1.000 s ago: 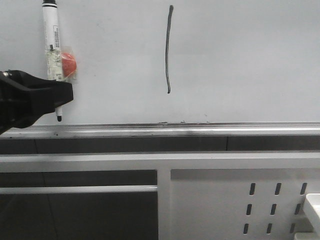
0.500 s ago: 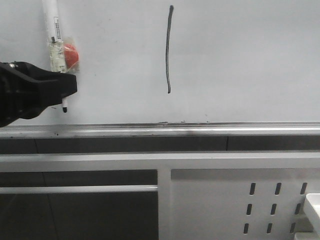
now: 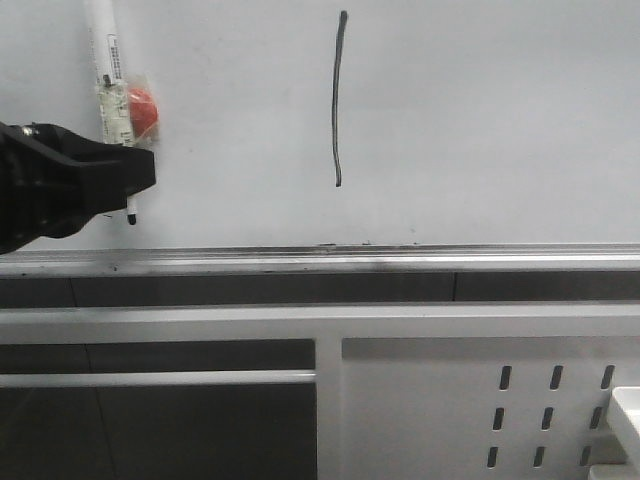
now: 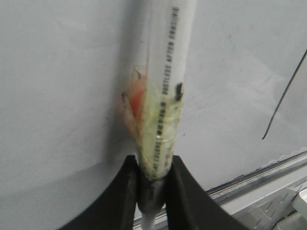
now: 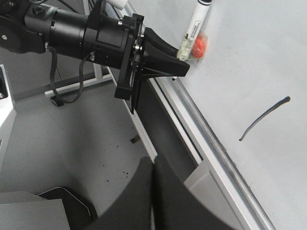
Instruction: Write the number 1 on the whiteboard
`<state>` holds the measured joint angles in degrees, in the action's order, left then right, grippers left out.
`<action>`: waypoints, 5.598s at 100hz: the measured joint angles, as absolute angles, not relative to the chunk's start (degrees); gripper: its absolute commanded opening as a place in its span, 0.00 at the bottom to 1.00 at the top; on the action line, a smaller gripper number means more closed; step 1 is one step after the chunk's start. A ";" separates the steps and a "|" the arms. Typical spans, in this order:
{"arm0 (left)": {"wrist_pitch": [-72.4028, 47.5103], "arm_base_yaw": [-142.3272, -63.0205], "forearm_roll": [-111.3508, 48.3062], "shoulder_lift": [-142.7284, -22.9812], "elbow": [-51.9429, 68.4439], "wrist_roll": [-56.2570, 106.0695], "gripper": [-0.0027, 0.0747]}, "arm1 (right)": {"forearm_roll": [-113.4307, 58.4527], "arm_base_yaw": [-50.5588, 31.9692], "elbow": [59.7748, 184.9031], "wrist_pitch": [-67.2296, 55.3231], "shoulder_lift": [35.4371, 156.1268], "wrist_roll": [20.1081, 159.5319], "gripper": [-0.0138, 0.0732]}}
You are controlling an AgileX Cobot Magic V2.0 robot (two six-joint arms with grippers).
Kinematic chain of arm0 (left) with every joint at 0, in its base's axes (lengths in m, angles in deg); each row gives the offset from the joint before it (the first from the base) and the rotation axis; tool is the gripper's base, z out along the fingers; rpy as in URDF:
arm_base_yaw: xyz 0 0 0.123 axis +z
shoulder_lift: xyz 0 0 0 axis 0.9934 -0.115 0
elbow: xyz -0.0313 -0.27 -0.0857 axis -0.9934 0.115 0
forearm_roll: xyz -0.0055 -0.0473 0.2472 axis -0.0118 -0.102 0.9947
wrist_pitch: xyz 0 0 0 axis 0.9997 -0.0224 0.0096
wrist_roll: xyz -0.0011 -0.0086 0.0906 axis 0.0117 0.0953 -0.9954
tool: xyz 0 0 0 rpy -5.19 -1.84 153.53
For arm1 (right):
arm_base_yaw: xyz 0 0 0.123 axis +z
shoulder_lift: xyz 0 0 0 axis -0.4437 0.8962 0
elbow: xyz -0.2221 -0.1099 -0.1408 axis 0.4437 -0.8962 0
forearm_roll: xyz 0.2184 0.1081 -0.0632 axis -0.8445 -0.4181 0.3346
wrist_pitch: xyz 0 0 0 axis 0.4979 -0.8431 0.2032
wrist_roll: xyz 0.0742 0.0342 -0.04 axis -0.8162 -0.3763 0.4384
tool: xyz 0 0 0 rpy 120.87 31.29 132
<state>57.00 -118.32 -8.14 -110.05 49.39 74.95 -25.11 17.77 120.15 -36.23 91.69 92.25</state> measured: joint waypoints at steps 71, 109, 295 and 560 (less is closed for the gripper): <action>65.22 -118.32 -7.69 -110.05 53.90 74.95 0.42 | -25.11 17.77 120.15 -37.53 91.69 92.25 0.08; 65.30 -118.32 -3.71 -110.05 63.42 74.95 0.10 | -25.02 17.77 119.10 -34.42 90.05 92.25 0.08; -16.36 -121.34 4.98 -41.32 42.00 84.69 0.01 | -25.02 17.77 73.31 -13.32 38.37 91.22 0.08; -19.65 -82.37 -1.13 -24.98 65.80 61.96 0.01 | -25.02 17.73 73.31 -13.16 38.25 91.12 0.08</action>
